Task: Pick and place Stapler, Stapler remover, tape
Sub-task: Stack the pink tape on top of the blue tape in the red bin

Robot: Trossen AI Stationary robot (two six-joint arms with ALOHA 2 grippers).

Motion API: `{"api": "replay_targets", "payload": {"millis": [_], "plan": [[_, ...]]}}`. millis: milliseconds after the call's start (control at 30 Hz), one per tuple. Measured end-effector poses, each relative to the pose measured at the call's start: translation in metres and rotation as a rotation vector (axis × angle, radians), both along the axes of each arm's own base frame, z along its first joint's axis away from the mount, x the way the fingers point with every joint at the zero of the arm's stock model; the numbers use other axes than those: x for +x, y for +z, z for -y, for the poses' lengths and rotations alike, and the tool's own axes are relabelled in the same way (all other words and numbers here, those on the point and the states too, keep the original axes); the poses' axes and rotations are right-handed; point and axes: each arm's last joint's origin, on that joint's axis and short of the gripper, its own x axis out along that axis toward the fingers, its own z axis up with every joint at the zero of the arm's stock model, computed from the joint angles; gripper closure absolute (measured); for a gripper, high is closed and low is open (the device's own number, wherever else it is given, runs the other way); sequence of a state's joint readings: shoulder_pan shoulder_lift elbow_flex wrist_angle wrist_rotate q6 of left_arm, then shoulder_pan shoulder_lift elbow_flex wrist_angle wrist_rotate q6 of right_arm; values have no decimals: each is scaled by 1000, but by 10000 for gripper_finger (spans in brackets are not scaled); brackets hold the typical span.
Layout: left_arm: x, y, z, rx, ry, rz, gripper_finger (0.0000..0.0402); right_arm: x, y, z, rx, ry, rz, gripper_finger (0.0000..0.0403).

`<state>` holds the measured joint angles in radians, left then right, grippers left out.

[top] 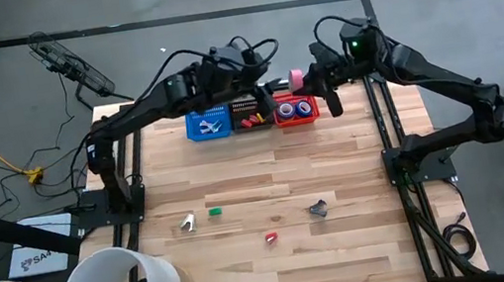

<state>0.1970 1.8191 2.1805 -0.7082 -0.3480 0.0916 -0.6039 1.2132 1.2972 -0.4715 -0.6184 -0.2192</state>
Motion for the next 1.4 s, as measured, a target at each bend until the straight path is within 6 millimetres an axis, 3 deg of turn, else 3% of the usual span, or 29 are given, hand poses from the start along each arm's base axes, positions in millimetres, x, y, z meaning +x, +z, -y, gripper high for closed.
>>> {"api": "replay_targets", "payload": {"millis": [433, 700, 1000, 1167, 1400], "plan": [[-23, -10, 2, -28, 117, -203, 173, 19, -52, 49, 180, -263, -256, 369], [-29, -16, 2, -23, 148, -291, 173, 37, -109, 89, 425, -428, -419, 369], [-30, -17, 2, -20, 155, -309, 173, 42, -168, 118, 614, -560, -596, 369], [-30, -17, 2, -23, 155, -307, 172, 41, -182, 124, 684, -607, -642, 369], [-30, -18, 2, -27, 155, -314, 172, 36, -186, 124, 723, -683, -692, 367]]}}
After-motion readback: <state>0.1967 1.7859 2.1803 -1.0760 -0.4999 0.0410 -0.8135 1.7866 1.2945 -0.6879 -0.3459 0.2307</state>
